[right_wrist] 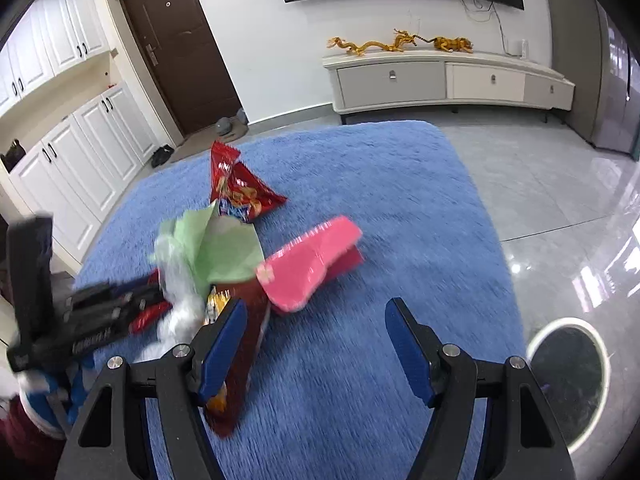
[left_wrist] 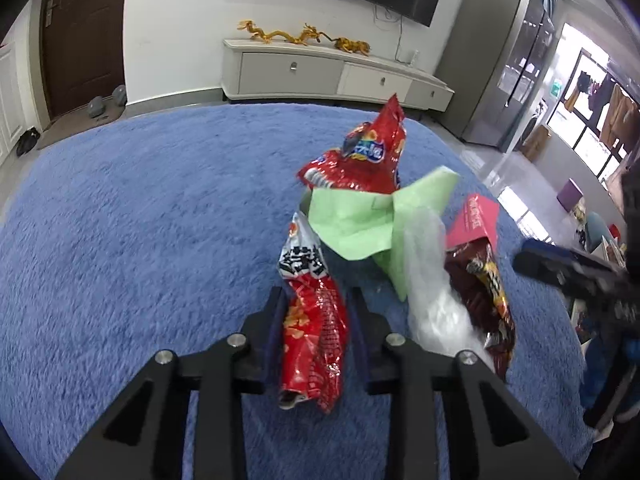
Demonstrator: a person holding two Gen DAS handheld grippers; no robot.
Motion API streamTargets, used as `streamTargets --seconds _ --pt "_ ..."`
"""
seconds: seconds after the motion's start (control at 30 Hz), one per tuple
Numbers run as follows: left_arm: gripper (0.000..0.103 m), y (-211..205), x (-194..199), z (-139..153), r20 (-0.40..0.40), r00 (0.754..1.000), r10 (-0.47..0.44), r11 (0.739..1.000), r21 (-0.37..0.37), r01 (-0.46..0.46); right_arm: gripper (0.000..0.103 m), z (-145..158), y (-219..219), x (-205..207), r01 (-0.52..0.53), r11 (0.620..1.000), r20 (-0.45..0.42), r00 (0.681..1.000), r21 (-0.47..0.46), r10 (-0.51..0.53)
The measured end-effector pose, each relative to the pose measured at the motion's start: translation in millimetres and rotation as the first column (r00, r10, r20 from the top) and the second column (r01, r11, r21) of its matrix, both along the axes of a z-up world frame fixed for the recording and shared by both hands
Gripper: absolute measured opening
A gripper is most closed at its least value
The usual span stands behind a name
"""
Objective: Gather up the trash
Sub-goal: 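Grasp the red chip bag with the left tool while the right tool grasps the pink wrapper, then carry both wrappers over the trash bin and open both tools to drop them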
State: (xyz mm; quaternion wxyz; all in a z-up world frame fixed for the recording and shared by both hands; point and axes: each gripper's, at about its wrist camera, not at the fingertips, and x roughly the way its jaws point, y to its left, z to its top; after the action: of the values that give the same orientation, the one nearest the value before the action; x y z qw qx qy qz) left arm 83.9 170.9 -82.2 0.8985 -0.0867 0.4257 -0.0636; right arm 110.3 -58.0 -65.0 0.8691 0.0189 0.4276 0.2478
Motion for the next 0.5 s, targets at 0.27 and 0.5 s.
streamTargets --seconds 0.27,0.5 --pt "0.029 25.5 -39.9 0.8 -0.007 0.995 0.097 0.995 -0.027 -0.098 0.07 -9.8 2.7 38.1 0.044 0.991 -0.084 0.996 0.126 -0.034" --pt "0.029 35.0 -64.0 5.8 -0.003 0.989 0.147 0.989 -0.006 -0.147 0.041 -12.9 -11.2 35.1 0.068 0.981 -0.102 0.994 0.181 -0.05"
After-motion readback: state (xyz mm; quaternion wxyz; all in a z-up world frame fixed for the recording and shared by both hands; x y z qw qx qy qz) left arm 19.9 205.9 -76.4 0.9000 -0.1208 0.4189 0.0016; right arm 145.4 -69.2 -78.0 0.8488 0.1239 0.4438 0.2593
